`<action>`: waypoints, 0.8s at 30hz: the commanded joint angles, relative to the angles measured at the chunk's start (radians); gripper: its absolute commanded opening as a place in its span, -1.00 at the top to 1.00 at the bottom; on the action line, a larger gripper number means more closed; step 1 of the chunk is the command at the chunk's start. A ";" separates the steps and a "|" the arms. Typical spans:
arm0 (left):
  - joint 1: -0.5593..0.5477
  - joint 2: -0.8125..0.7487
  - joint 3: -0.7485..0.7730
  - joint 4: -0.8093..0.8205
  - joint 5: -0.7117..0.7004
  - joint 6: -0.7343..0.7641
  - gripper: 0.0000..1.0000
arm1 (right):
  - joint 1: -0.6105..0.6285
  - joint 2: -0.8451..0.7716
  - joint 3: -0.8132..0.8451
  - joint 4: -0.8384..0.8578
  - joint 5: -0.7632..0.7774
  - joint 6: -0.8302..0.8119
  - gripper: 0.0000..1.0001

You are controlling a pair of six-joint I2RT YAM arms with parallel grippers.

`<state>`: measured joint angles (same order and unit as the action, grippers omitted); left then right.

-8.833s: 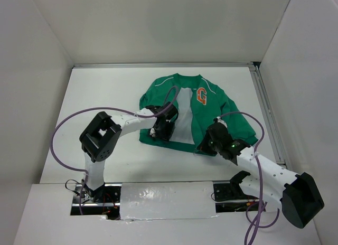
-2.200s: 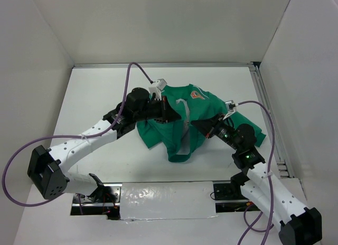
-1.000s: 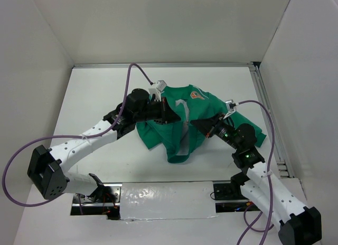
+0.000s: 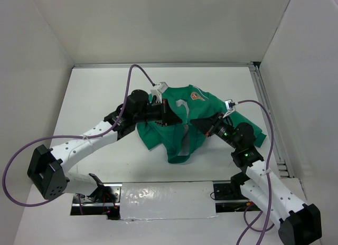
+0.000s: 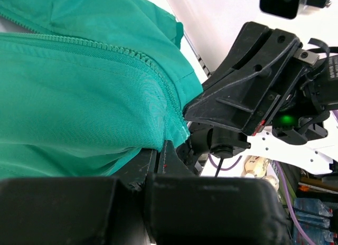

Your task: Zip up the jacket

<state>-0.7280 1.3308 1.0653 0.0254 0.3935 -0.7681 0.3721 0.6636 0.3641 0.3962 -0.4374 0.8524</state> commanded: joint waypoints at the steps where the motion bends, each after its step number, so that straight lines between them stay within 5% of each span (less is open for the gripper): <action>1: 0.002 -0.035 -0.013 0.070 0.022 -0.007 1.00 | -0.009 0.004 0.036 0.026 -0.007 0.007 1.00; 12: 0.002 -0.067 -0.019 0.044 -0.096 0.003 1.00 | -0.006 -0.033 0.052 -0.118 -0.029 -0.007 1.00; 24: 0.002 -0.058 -0.024 0.044 -0.079 0.010 1.00 | -0.009 -0.036 0.048 -0.039 -0.054 0.050 1.00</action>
<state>-0.7280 1.2953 1.0443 0.0223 0.3115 -0.7650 0.3702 0.6411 0.3748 0.2928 -0.4717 0.8799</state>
